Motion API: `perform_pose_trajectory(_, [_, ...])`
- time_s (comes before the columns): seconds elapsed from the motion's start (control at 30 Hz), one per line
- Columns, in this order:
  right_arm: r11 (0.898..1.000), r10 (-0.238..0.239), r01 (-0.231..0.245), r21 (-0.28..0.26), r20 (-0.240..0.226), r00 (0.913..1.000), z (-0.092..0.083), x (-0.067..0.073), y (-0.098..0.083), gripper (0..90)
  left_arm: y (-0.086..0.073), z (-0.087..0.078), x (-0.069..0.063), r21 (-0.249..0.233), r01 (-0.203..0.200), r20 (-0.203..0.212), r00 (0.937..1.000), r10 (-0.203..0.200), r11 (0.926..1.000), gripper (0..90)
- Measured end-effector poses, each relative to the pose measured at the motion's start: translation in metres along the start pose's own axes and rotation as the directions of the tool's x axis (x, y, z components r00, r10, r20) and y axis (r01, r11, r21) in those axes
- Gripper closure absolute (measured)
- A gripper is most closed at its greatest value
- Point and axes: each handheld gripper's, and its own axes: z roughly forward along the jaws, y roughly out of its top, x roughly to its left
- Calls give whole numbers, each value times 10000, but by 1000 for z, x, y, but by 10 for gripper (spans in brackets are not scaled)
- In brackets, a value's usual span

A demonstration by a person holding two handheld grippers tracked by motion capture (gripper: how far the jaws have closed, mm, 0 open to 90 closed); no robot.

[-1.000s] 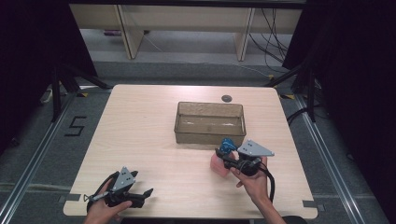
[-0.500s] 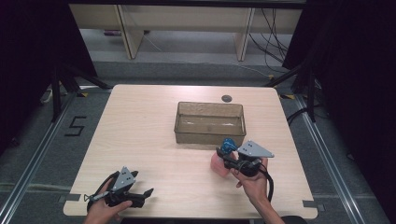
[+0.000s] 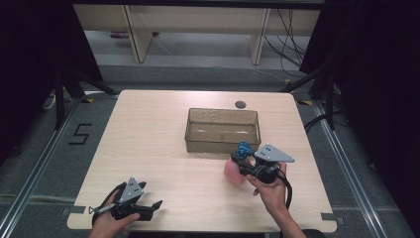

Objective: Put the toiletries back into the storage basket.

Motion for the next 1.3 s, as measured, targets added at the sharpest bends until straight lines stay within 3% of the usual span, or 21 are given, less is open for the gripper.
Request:
perform_pose_trajectory(0.03, [9997, 224, -224, -41, -90, 9997, 0, 1, 1, 534, 0, 0, 0, 28, -24, 0, 10000, 24, 10000, 150])
perform_pose_trajectory(0.2, [9998, -179, 179, 5, 75, 9998, -2, -2, 10, 534, 1, -1, 3, 203, -445, -88, 9990, 447, 9988, 150])
perform_pose_trajectory(0.23, [10000, 30, -30, 58, 18, 10000, -2, -2, 12, 535, 0, -1, 1, 193, -307, 5, 9995, 307, 9993, 150])
perform_pose_trajectory(0.27, [9999, -105, 106, -54, 160, 9998, -1, -2, 13, 534, -1, -2, 0, 219, -209, -68, 9998, 210, 9995, 150])
perform_pose_trajectory(0.33, [10000, 48, -49, -30, -68, 10000, -1, -3, 16, 534, -1, -2, 1, 177, -267, -132, 9996, 269, 9995, 150])
perform_pose_trajectory(0.37, [9999, -168, 168, -37, 129, 9998, -1, -5, 19, 534, -1, -1, 0, 99, -93, -72, 9999, 94, 9999, 150])
perform_pose_trajectory(0.4, [9999, -168, 168, -37, 129, 9998, -1, -5, 19, 534, 0, 0, 1, -37, -104, -201, 9997, 103, 9999, 150])
perform_pose_trajectory(0.47, [10000, -27, 27, 13, 34, 10000, 0, -5, 23, 535, 0, -2, 3, 156, -464, -140, 9988, 466, 9988, 150])
perform_pose_trajectory(0.53, [9999, -115, 116, -97, 54, 9999, 1, -6, 29, 535, -1, -2, 1, 172, -238, -135, 9996, 240, 9996, 150])
perform_pose_trajectory(0.57, [9999, -115, 116, -97, 54, 9999, 1, -6, 29, 535, 0, -2, 2, 219, -317, -81, 9995, 319, 9993, 150])
perform_pose_trajectory(0.6, [9999, -127, 127, -76, -84, 9999, 2, -6, 30, 535, 0, -1, 2, -55, -295, -173, 9994, 294, 9995, 150])
perform_pose_trajectory(0.63, [10000, 9, -9, -48, 24, 10000, 1, -5, 32, 535, 0, -1, -1, -72, 5, -123, 9999, -5, 10000, 151])
perform_pose_trajectory(0.67, [9998, -168, 166, -115, -180, 9997, 3, -7, 37, 535, 0, -3, 1, 169, -294, -144, 9995, 296, 9994, 150])
perform_pose_trajectory(0.83, [9998, -77, 75, -171, -136, 9999, 3, -6, 47, 535, 0, -1, 0, -76, -17, -63, 10000, 16, 10000, 151])
perform_pose_trajectory(0.87, [9998, -171, 169, -123, -198, 9997, 3, -6, 49, 535, 0, -3, 1, 139, -256, -102, 9996, 257, 9996, 150])
perform_pose_trajectory(1.0, [9995, -246, 242, -193, -241, 9994, 4, -7, 58, 535, 0, -1, 0, -67, 10, -62, 10000, -10, 10000, 151])
perform_pose_trajectory(1.1, [9993, -298, 295, -216, -121, 9995, 5, -9, 63, 535, 0, -2, 3, 181, -494, -118, 9987, 496, 9986, 151])
perform_pose_trajectory(1.13, [9995, -244, 239, -203, -216, 9995, 6, -10, 65, 535, -1, -2, 1, 78, -63, -127, 9999, 64, 9999, 151])
perform_pose_trajectory(1.27, [9994, -221, 213, -265, -278, 9994, 8, -10, 70, 535, 0, -3, 2, 164, -337, -145, 9993, 339, 9993, 150])
perform_pose_trajectory(1.3, [9994, -221, 213, -265, -278, 9994, 8, -10, 70, 535, -1, -2, 1, 117, -242, -75, 9997, 243, 9996, 150])
